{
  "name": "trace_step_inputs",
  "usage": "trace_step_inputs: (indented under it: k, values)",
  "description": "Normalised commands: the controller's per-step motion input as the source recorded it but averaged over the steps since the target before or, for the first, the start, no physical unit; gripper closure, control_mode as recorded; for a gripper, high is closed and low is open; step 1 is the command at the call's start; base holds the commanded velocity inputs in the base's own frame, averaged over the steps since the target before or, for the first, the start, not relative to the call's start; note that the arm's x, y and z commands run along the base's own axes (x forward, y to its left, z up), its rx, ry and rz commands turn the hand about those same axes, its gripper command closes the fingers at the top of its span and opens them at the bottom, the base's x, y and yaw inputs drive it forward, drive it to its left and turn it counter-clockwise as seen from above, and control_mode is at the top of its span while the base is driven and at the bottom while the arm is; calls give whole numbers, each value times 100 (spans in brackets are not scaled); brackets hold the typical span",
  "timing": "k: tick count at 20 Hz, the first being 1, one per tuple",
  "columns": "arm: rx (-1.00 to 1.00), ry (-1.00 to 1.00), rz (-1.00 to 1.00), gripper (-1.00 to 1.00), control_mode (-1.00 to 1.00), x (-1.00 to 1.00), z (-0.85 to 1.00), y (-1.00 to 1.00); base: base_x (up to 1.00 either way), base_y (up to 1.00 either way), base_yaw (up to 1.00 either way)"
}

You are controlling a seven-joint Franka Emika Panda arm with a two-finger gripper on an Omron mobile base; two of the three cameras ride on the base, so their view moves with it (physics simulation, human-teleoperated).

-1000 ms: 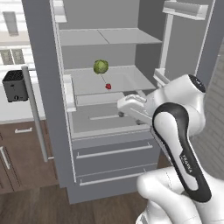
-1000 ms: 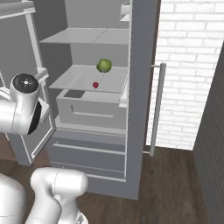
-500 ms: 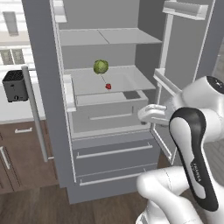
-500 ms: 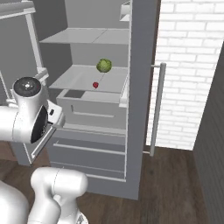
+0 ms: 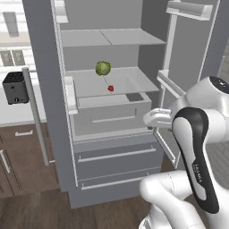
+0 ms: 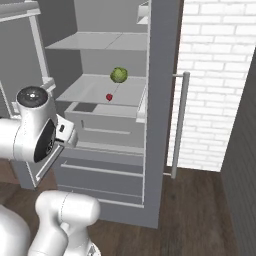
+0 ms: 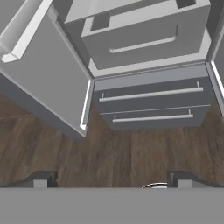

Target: Take the strawberry from the fridge and place it on top of the pancake, located on the dining counter.

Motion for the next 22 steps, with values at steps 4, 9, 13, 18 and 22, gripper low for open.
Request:
trace_step_inputs:
  k: [4, 9, 13, 18, 22]
  values:
    - [0, 6, 0, -100, -100, 11, -3, 4, 0, 0, 0]
    - [0, 0, 0, -100, 100, 0, 0, 0, 66, 29, -1]
    - [0, 0, 0, -100, 100, 0, 0, 0, 49, -1, -1]
    - [0, 0, 0, -100, 100, 0, 0, 0, 49, 12, -7]
    - [0, 0, 0, -100, 100, 0, 0, 0, 59, 34, -15]
